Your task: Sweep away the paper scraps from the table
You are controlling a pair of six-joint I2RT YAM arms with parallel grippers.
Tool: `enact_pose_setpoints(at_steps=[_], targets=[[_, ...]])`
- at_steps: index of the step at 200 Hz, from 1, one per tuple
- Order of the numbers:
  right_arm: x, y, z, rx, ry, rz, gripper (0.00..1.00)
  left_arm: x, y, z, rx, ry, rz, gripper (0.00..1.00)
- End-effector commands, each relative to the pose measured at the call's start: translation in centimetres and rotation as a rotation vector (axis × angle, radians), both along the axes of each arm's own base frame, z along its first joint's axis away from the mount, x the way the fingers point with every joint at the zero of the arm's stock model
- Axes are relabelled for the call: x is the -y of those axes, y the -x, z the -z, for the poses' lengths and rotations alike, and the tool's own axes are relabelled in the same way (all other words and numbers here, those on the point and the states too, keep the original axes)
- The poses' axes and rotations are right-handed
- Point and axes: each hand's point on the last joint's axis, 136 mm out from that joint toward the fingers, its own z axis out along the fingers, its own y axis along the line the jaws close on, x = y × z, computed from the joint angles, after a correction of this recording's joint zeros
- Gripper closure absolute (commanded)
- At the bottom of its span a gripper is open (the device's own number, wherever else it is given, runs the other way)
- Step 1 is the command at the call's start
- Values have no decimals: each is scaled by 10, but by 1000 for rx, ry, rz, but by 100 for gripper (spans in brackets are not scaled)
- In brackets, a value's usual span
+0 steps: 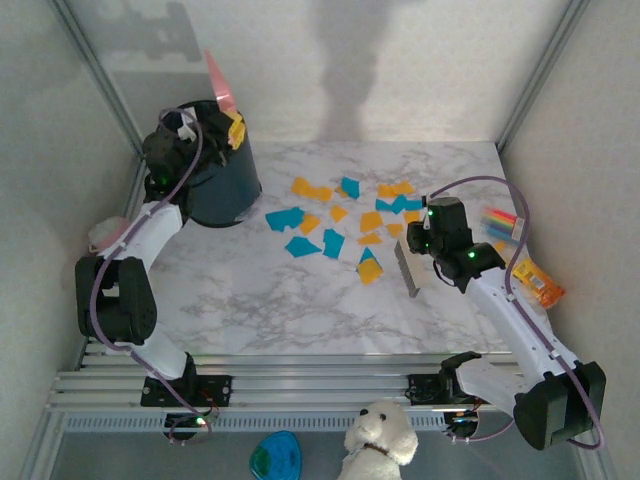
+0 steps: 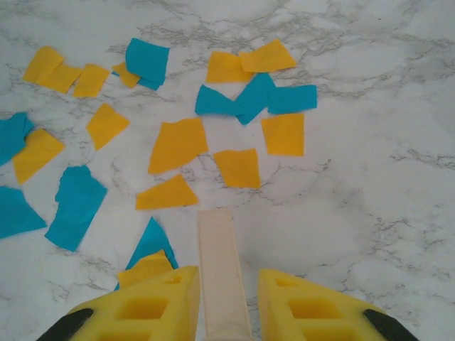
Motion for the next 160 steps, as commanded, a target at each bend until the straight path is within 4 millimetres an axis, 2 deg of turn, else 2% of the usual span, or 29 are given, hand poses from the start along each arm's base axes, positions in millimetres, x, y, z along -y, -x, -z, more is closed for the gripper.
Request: enact_pose_setpoints(at_steps=[1, 96, 160], targets=[[-1, -3, -9, 19, -13, 1, 100, -11, 1, -13, 51, 74, -21, 100], [-1, -4, -7, 11, -10, -1, 100, -20, 5, -4, 21, 281, -9, 100], [-3, -4, -6, 7, -14, -5, 100, -27, 18, -16, 76, 449, 27, 100]])
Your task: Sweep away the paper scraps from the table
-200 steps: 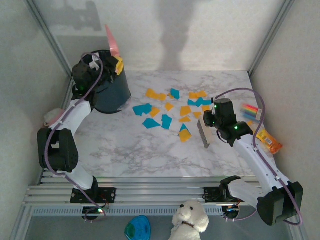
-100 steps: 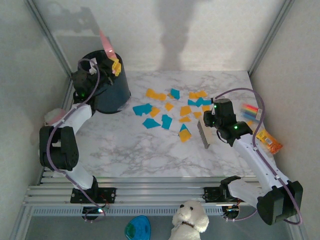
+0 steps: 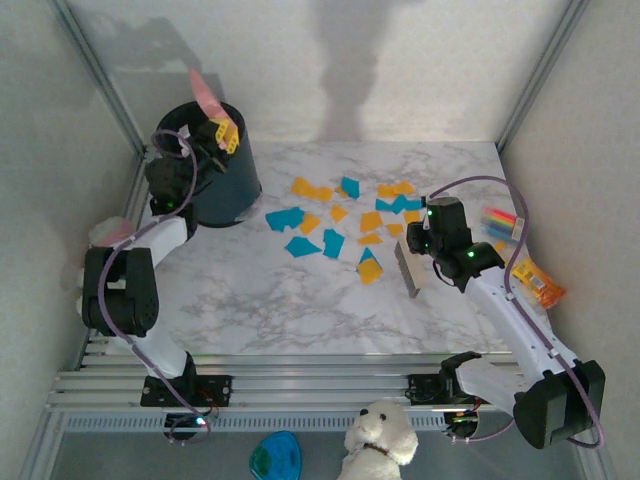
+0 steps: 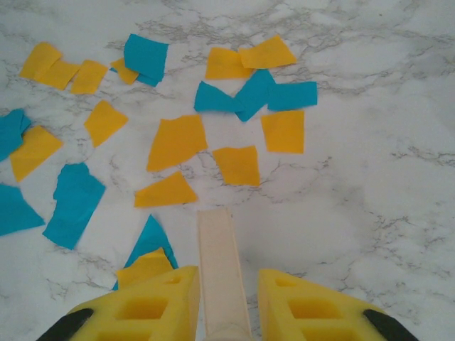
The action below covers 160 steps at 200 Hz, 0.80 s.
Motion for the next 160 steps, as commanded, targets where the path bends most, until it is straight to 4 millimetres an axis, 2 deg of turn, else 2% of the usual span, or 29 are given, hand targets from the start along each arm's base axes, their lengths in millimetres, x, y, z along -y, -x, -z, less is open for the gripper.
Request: enact_pose_setpoints(at_steps=[1, 38, 74, 101, 160], targets=[[-3, -4, -9, 17, -17, -6, 100, -8, 13, -23, 109, 97, 10, 100], [-3, -5, -9, 16, -19, -3, 100, -6, 15, -26, 116, 93, 17, 100], [-3, -4, -9, 15, -17, -5, 100, -1, 12, -26, 104, -10, 1, 100], [-2, -4, -8, 15, -16, -3, 100, 2, 8, -24, 82, -157, -37, 100], [-5, -6, -9, 28, -31, -8, 100, 2, 10, -35, 73, -527, -116, 100]])
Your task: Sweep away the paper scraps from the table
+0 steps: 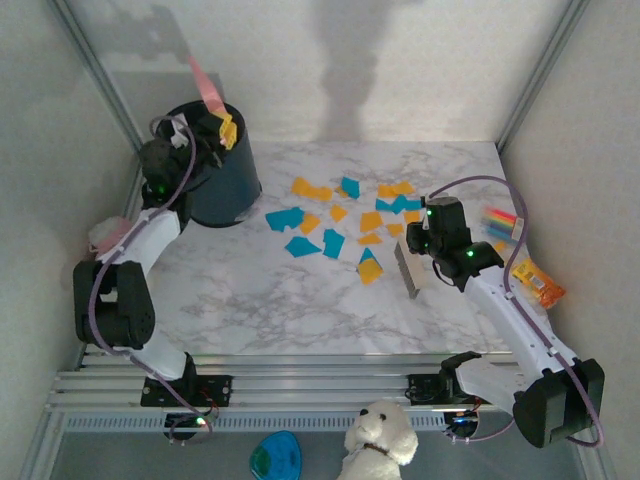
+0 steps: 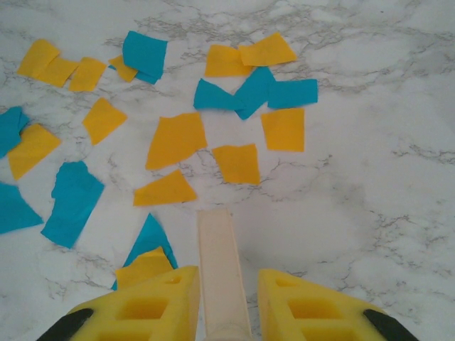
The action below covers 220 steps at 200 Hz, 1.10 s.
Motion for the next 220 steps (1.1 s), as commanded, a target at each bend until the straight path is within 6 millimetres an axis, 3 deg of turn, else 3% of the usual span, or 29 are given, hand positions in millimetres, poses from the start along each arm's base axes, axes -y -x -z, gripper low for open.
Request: enact_pose_setpoints(at_steps=[1, 54, 78, 116, 150, 190, 220], targets=[[-5, -6, -11, 34, -34, -8, 100, 0, 12, -18, 54, -232, -30, 100], [-8, -10, -15, 49, -54, -11, 100, -10, 24, -13, 4, -684, -124, 100], [-11, -12, -18, 58, -72, -15, 100, -3, 34, -11, 20, -872, -115, 100], [-15, -18, -22, 76, -91, -17, 100, 28, 59, -13, 135, -1150, -79, 100], [-19, -27, -30, 103, -120, -12, 100, 56, 77, -2, 230, -1306, 17, 100], [-22, -43, -39, 123, -162, 25, 100, 98, 109, 32, 388, -1564, 185, 100], [-21, -55, -43, 120, -189, 45, 100, 116, 135, 63, 513, -1677, 308, 100]])
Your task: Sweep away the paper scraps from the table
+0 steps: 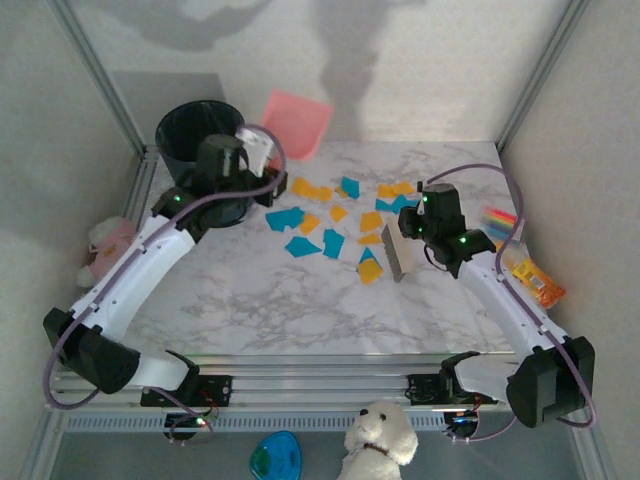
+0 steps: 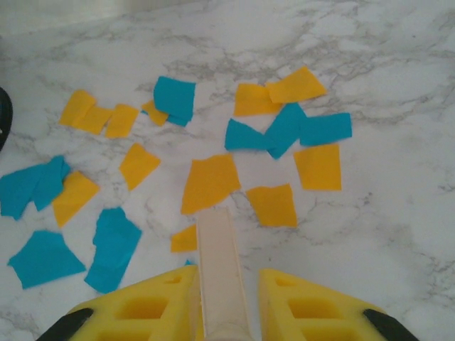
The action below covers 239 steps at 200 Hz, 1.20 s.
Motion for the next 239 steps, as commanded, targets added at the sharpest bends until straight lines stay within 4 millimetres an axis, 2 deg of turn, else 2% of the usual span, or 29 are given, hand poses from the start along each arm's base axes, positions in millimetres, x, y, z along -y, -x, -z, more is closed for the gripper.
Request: enact_pose_setpoints(at_steps=[1, 69, 134, 159, 209, 239], targets=[[-1, -19, -28, 71, -74, 28, 100, -2, 20, 19, 69, -190, 104, 100], [1, -46, -29, 80, -213, 75, 100, 10, 61, 113, -63, -459, 386, 100], [2, -76, -10, 28, -275, 148, 100, 21, 86, 185, -226, -623, 576, 100], [3, -85, -1, 5, -284, 174, 100, 26, 104, 203, -291, -647, 669, 100], [-1, -96, 21, -51, -295, 193, 100, 25, 117, 235, -376, -738, 713, 100], [2, -94, 39, -103, -278, 222, 100, 26, 120, 243, -392, -754, 725, 100]])
